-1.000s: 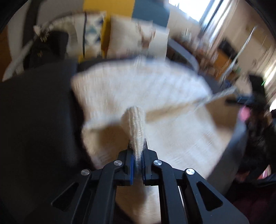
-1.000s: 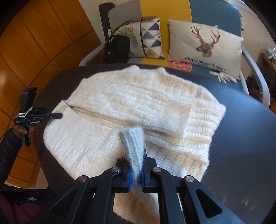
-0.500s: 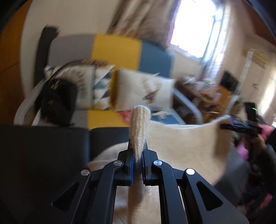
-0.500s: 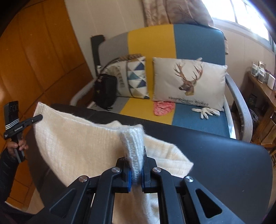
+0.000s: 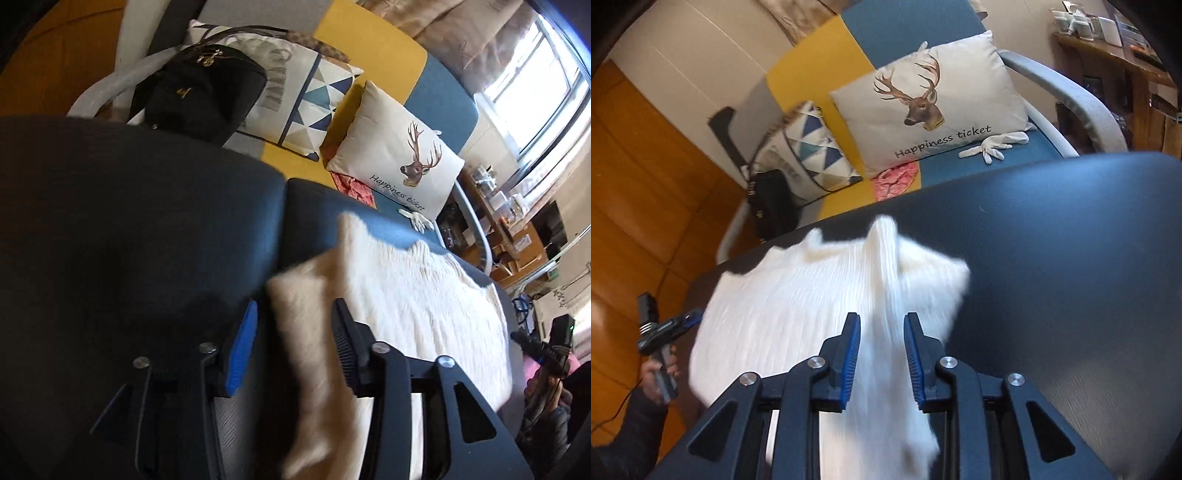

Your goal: Fold clothes

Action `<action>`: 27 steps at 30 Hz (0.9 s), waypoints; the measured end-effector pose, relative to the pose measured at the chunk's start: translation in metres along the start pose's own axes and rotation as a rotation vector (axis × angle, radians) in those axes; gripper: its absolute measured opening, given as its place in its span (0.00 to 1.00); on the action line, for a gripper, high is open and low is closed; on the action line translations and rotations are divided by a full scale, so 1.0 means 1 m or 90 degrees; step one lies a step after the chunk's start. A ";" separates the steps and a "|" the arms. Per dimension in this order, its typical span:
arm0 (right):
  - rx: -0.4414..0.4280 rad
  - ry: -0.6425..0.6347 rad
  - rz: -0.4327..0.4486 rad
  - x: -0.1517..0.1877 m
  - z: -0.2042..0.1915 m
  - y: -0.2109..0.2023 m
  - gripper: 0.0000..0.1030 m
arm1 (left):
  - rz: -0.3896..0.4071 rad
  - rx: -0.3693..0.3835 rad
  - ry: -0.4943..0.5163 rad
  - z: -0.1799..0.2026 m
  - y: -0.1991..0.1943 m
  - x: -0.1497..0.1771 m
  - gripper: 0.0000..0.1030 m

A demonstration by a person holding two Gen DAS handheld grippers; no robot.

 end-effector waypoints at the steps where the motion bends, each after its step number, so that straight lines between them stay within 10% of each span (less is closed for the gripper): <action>1: -0.008 0.002 -0.003 0.008 0.003 -0.007 0.27 | -0.004 0.002 -0.006 -0.008 -0.005 0.004 0.45; 6: -0.106 0.052 -0.035 0.032 0.014 -0.001 0.30 | -0.022 -0.031 0.014 -0.008 0.006 0.027 0.48; 22: 0.048 -0.114 -0.242 0.081 -0.025 -0.014 0.22 | -0.121 0.014 0.057 0.011 -0.021 0.113 0.49; 27: 0.038 -0.055 -0.122 0.087 -0.018 -0.066 0.24 | -0.042 0.041 0.082 0.017 -0.062 0.113 0.51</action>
Point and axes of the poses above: each gripper's, at about its wrist camera, not at the fingertips, and y roughly the way its jaws point, z to its right, x to its underside, the point moved 2 cm from there along y, roughly the way its jaws point, and after that the axes turned 13 degrees about -y, right-handed, at the moved point
